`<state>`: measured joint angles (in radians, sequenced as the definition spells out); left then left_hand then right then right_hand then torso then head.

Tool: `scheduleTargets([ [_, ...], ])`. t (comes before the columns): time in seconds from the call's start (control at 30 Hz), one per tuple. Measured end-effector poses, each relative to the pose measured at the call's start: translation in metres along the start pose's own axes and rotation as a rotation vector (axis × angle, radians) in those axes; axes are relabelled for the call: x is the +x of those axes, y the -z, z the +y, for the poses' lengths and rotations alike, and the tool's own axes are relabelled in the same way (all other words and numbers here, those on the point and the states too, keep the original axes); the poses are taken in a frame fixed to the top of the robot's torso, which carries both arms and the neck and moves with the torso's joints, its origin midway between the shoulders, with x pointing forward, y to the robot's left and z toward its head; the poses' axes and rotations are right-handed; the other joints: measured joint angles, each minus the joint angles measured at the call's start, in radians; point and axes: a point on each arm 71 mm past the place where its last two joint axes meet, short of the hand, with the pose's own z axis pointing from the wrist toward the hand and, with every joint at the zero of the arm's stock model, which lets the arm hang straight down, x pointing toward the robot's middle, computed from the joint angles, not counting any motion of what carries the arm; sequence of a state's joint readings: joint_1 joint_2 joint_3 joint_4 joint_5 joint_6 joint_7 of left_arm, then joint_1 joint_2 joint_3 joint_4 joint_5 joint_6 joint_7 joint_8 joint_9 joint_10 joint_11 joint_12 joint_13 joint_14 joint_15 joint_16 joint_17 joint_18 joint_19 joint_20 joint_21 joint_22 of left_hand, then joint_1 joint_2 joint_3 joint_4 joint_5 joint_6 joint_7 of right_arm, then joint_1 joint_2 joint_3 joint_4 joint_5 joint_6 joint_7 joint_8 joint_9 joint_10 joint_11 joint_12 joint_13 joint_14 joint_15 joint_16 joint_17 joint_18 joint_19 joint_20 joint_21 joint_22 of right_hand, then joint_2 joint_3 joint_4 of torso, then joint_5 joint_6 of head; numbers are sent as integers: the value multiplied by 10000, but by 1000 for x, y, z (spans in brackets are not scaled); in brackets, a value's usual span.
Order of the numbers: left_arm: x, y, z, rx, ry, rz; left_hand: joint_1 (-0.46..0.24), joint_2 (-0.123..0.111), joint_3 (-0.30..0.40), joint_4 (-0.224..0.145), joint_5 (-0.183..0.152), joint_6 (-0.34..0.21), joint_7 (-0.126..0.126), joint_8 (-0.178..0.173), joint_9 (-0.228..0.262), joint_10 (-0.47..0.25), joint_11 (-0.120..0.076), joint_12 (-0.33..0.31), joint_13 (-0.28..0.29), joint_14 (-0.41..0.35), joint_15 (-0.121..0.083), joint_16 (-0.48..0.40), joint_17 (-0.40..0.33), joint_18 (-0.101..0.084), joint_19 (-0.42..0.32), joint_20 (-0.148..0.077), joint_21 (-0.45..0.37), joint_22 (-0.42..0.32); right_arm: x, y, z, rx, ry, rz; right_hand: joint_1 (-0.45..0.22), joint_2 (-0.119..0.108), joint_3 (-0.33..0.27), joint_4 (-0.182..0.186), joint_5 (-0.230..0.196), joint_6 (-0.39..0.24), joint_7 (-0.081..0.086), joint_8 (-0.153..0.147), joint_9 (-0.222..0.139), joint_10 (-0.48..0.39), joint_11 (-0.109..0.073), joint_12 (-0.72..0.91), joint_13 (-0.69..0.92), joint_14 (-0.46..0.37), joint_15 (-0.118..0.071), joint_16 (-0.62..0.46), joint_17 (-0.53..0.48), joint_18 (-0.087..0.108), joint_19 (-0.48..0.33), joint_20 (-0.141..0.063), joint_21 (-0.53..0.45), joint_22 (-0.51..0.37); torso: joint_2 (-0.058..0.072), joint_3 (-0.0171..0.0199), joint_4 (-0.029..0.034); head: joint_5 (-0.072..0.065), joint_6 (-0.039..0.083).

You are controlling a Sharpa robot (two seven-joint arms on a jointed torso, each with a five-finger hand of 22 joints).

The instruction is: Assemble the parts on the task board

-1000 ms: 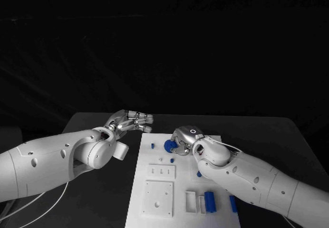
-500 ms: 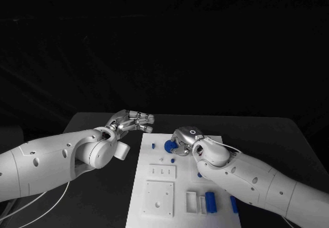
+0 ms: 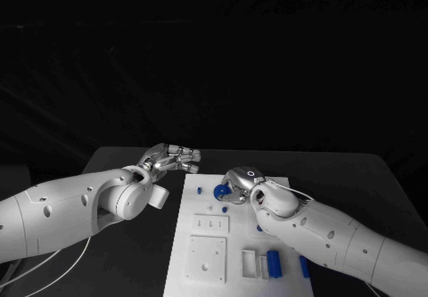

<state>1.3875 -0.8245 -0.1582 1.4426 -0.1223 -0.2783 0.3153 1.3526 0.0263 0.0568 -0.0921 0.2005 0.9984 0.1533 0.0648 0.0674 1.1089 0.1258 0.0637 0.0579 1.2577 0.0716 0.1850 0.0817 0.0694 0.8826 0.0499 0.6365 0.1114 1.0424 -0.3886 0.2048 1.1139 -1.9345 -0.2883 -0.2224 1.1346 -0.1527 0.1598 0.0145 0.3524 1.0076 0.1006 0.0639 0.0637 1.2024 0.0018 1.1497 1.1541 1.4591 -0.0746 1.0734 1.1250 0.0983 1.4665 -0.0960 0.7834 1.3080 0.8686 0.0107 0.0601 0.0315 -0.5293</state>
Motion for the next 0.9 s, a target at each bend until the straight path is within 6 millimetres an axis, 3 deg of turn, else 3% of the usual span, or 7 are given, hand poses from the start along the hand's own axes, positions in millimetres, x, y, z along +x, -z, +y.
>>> scheduleTargets([
  [0.2,0,0,0,-30,10,33,0,0,0,0,0,-198,53,0,0,-78,20,0,8,-22,22,0,0,0,0,0,0,-17,1,0,-1,-8,-163,93,-166,63,54,211,573,75,-10,0,-8,0,0,0,-13,0,1,0,11,-1,-34,34,0,0,-1,0,-6,0,-31],
  [0.43,0,0,0,-68,20,62,0,0,-33,33,0,-342,88,0,0,-119,50,0,8,-36,36,0,-12,0,-36,36,0,-42,1,1,-3,11,-278,164,-225,68,104,186,661,188,4,0,-8,1,0,0,-13,0,1,0,16,-1,2,70,1,-1,-1,6,-5,0,-30],
  [0.6,0,0,1,-83,24,67,0,0,-33,33,38,-342,88,0,0,-119,50,0,7,-36,36,-38,-11,0,-36,36,0,-51,0,5,-11,61,-379,40,-265,108,440,-40,700,155,-15,0,-7,1,0,0,-10,-1,0,0,15,-1,2,69,1,-2,-3,12,-9,0,-10],
  [0.67,-1,1,1,-87,21,53,0,0,-33,33,38,-342,88,0,0,-119,50,0,7,-36,36,-39,-11,0,-36,36,0,-52,-3,8,-17,49,-529,-187,-260,112,483,-135,564,-89,-24,0,-13,1,0,0,-10,-1,1,0,15,-1,2,69,1,-2,-6,13,-18,0,0],
  [0.77,-3,2,1,-94,15,20,0,0,-33,33,38,-342,88,0,0,-119,50,0,6,-36,36,-39,-12,0,-36,36,0,-52,-10,14,-26,-42,-917,-669,3,333,322,-404,205,-526,-24,0,-22,27,-37,0,-10,-1,1,0,15,0,2,69,1,-2,-9,19,-43,-11,31],
  [0.83,-5,2,1,-102,5,-24,0,0,-60,5,38,-342,88,0,0,-119,50,0,6,-36,36,-39,-22,0,-36,36,0,-51,-18,19,-34,-158,-1272,-1076,290,358,191,-613,-219,-559,-30,0,-22,39,-75,0,-3,-1,1,1,36,-1,2,69,49,-2,-14,26,-60,-32,53],
  [0.9,-8,3,1,-111,-7,-74,0,0,-60,5,38,-342,88,0,0,-119,50,0,6,-36,36,-39,-21,0,-36,36,0,-51,-27,24,-42,-244,-1565,-1424,490,371,70,-819,-428,-449,37,0,-22,117,0,-1,19,3,5,1,62,-1,2,69,49,-3,-21,38,-83,-46,81],
])
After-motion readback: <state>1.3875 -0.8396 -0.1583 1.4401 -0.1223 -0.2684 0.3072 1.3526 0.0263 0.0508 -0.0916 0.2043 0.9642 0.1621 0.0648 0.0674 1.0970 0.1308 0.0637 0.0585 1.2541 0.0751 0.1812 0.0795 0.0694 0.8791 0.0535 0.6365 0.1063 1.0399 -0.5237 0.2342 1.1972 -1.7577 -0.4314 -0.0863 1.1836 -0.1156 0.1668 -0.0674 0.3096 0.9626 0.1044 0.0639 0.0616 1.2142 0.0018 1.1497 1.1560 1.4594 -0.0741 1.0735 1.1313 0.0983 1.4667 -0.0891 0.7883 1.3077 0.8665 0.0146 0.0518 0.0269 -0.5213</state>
